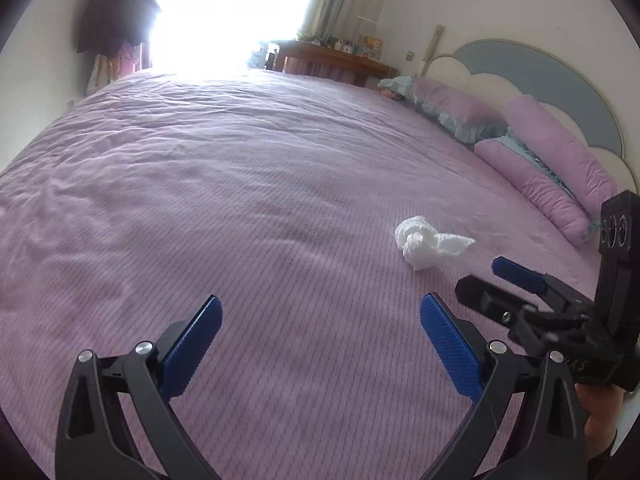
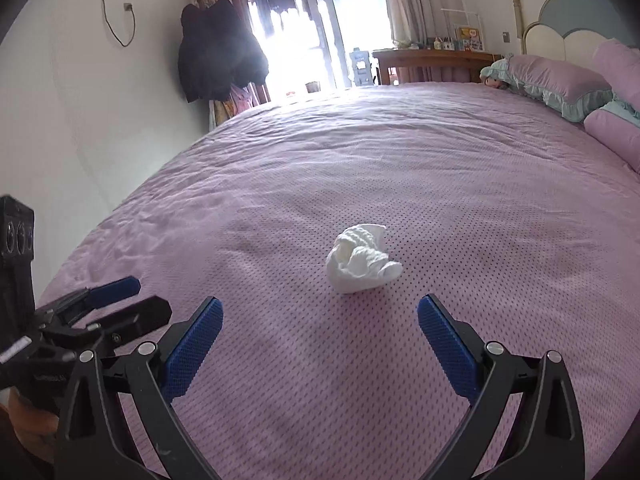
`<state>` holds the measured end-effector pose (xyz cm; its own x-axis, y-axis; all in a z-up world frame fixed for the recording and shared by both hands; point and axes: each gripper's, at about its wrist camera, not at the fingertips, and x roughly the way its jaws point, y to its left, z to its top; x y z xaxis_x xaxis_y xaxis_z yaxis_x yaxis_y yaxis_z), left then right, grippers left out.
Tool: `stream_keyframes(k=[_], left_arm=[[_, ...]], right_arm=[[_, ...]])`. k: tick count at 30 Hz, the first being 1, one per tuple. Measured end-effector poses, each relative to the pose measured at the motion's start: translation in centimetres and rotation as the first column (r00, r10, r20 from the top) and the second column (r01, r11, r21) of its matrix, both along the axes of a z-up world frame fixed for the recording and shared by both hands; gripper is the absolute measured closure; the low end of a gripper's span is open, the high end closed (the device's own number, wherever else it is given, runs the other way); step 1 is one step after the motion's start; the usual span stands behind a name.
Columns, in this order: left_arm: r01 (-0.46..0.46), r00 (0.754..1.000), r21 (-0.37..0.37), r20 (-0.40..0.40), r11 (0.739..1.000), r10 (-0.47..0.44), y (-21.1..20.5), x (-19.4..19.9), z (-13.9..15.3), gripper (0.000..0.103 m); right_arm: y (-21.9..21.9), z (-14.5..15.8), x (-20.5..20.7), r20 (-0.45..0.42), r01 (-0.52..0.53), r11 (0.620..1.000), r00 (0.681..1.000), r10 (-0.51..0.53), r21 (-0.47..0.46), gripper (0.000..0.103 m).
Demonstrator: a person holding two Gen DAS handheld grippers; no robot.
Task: Collect trash
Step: 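Grasp the last white tissue with the right tool and lift it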
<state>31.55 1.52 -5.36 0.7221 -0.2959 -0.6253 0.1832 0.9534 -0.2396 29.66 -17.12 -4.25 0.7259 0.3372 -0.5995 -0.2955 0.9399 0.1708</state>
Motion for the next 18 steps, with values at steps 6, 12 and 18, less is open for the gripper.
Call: stream_keyframes(k=[6,12,18], left_arm=[[-0.004,1.0,-0.022,-0.031,1.0,0.003,1.5,4.2,-0.5,0.004],[0.045,0.994,-0.115,-0.098,0.992,-0.057,2.5,7.3,-1.9,0.004],[0.04,0.993,-0.132,-0.108,0.99,-0.054,2.8,7.1,-2.5,0.004]], right_arm=[[-0.6,-1.1,4.5,-0.077,-0.016,1.0,0.997,0.018,0.018,0.009],[-0.4,-2.5,7.8,-0.169,-0.06,0.995,0.983,0.074,0.083,0.021],[-1.6,-3.0,8.0,-0.189,-0.095,0.986,0.975,0.12,0.138,0.073]])
